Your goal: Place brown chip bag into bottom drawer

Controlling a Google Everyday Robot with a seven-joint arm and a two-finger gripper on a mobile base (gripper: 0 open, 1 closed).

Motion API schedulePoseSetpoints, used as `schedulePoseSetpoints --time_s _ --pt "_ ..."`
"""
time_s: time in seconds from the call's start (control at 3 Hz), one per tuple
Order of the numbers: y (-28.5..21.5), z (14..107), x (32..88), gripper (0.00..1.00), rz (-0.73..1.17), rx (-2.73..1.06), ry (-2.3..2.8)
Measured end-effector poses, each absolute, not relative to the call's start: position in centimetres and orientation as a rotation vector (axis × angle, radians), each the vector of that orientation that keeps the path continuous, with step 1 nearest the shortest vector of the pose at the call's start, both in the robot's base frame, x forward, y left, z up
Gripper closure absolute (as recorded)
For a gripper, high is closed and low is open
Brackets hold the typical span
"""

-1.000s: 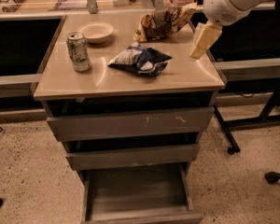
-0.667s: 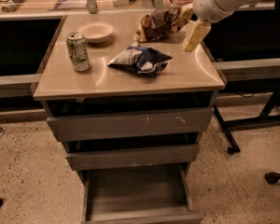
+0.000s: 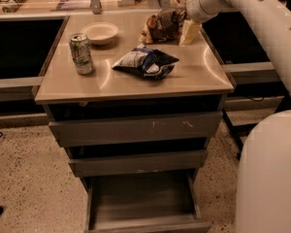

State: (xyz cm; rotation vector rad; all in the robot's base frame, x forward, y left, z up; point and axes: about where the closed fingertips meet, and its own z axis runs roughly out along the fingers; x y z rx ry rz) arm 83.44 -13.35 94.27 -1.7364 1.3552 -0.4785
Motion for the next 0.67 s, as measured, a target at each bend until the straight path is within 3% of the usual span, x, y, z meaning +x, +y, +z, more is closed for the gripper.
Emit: schedulePoseSetpoints --time_s 0.67 --pt "-14.2 93.5 84.6 0.0 -0.535 -1.726 1.352"
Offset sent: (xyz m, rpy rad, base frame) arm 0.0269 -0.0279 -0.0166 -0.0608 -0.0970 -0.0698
